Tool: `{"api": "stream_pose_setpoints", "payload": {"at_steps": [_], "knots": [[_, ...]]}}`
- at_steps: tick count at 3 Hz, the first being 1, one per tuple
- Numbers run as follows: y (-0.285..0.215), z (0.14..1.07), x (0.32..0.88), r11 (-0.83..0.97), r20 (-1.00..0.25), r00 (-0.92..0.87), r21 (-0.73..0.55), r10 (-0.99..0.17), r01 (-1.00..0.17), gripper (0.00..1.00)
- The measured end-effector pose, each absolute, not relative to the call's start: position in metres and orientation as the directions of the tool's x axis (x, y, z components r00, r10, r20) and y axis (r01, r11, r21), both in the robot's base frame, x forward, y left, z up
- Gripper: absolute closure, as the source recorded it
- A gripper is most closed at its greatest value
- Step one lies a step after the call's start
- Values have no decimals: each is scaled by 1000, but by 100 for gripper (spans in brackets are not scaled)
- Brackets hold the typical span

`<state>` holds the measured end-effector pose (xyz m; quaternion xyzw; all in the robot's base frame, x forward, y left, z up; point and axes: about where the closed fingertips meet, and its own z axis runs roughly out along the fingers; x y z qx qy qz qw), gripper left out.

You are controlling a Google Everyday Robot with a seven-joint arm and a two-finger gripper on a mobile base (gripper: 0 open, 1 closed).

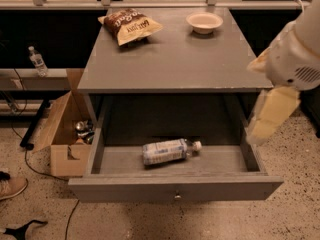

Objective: Pick blue plastic bottle from top drawer and place on counter

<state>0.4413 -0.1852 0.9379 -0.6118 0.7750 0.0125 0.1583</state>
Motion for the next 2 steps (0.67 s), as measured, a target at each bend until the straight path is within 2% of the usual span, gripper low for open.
{"api": "stream_pose_setpoints", "payload": {"at_steps": [2], "knots": [[-127,853,444,227,-369,-204,-19,-907,-974,0]]}}
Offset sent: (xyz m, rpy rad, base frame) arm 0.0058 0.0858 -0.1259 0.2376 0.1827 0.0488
